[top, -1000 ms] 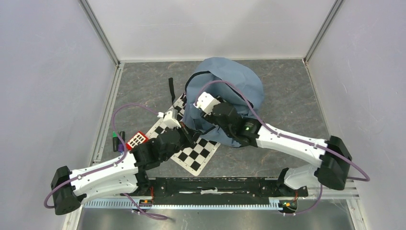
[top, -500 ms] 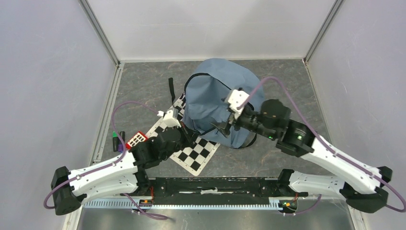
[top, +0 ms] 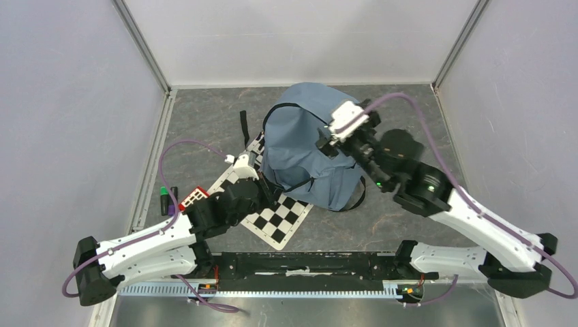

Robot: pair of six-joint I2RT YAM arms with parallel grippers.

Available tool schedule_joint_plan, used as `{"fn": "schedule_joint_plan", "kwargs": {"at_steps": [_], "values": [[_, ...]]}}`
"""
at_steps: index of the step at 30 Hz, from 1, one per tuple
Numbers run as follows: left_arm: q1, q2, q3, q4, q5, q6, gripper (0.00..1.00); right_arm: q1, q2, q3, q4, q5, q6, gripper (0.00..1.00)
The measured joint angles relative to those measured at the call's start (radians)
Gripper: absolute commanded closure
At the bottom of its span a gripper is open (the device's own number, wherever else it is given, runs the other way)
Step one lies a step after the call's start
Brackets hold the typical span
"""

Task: Pack the student bag
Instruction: Pick up the stationery from the center of the board.

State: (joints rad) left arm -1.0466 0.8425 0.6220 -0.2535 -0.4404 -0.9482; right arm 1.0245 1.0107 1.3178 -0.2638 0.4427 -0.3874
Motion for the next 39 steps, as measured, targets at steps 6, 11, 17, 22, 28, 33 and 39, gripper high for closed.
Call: {"fn": "schedule_joint_plan", "kwargs": {"at_steps": [6, 11, 17, 22, 28, 33, 39], "values": [[0.033, 0.013, 0.035, -0.049, 0.008, 0.056, 0.15, 0.000, 0.101, -0.085, -0.001, 0.121, -0.067, 0.76], [0.077, 0.017, 0.124, -0.140, 0.041, 0.140, 0.00, 0.000, 0.093, -0.105, 0.016, 0.159, -0.079, 1.00], [0.210, 0.086, 0.346, -0.239, 0.129, 0.291, 0.00, 0.000, 0.077, -0.115, 0.026, 0.159, -0.082, 1.00], [0.387, 0.105, 0.397, -0.288, 0.163, 0.386, 0.00, 0.000, 0.058, -0.146, 0.056, 0.152, -0.082, 1.00], [0.679, 0.109, 0.297, -0.290, 0.176, 0.397, 0.00, 0.000, 0.048, -0.174, 0.092, 0.149, -0.081, 1.00], [0.874, 0.147, 0.172, -0.298, 0.166, 0.357, 0.00, 0.000, 0.034, -0.206, 0.125, 0.142, -0.082, 1.00], [1.067, 0.116, 0.082, -0.313, 0.099, 0.266, 0.00, 0.000, 0.023, -0.238, 0.155, 0.134, -0.086, 1.00]]}}
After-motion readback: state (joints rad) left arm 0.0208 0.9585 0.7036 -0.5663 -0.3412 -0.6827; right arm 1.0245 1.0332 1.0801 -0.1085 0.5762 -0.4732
